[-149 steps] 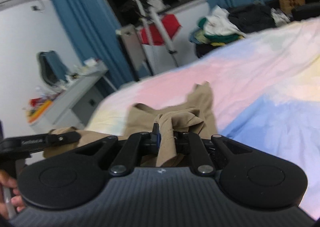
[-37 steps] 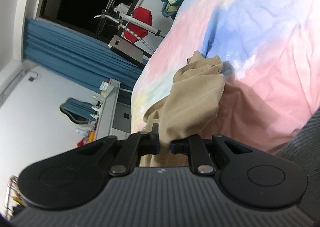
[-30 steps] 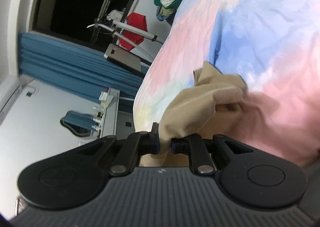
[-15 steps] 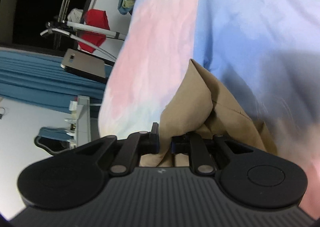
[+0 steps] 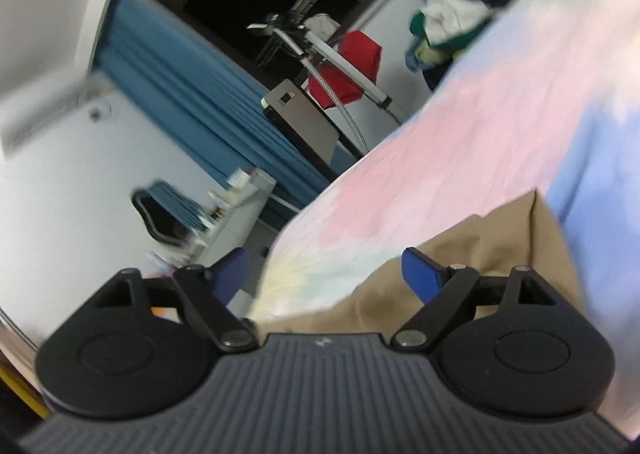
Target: Fold clothes
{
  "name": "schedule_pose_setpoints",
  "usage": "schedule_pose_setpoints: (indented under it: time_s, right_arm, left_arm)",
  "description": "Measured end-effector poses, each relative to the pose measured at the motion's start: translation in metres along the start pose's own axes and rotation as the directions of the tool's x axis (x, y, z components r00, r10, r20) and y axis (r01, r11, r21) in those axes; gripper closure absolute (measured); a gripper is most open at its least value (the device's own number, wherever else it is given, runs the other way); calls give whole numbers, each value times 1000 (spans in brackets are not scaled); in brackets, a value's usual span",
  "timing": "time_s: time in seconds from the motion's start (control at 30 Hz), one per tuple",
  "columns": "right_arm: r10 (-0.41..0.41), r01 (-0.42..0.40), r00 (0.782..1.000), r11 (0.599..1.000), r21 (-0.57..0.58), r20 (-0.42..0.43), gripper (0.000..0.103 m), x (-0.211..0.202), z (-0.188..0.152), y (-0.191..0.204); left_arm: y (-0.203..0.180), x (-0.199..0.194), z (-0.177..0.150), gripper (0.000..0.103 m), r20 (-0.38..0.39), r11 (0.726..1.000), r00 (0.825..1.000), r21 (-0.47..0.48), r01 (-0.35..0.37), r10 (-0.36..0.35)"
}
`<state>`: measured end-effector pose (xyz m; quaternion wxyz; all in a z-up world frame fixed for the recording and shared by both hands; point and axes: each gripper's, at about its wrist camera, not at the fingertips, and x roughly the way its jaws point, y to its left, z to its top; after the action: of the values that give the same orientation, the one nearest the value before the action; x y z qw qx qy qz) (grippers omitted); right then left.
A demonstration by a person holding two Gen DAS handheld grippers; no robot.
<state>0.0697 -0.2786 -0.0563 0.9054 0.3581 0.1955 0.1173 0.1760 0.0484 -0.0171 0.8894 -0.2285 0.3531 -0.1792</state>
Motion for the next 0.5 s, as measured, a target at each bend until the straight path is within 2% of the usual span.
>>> schedule_pose_setpoints:
  time_s: [0.1,0.17,0.23,0.43,0.5]
  right_arm:
    - [-89,83,996,984,-156,-31,30,6,-8,5]
    - [-171,152,983,963,-223,-68,33,16,-14,1]
    - [-220,187,968,951,-248,-116,34,29,-19,-6]
    - [-270,215,952,927,-307,-147,35,47,-31,-2]
    - [-265,209,953,925,-317,-145,35,41,-33,3]
  left_arm:
    - [-13,0,-11,15,7,990,1000,140,-20,19]
    - [-21,10,-20,15,1,969,996,234,-86,88]
    - [-24,26,-30,15,-22,952,989,274,-134,145]
    - [-35,41,-58,15,12,883,974,420,-209,225]
    - [-36,39,-59,15,18,880,974,424,-214,228]
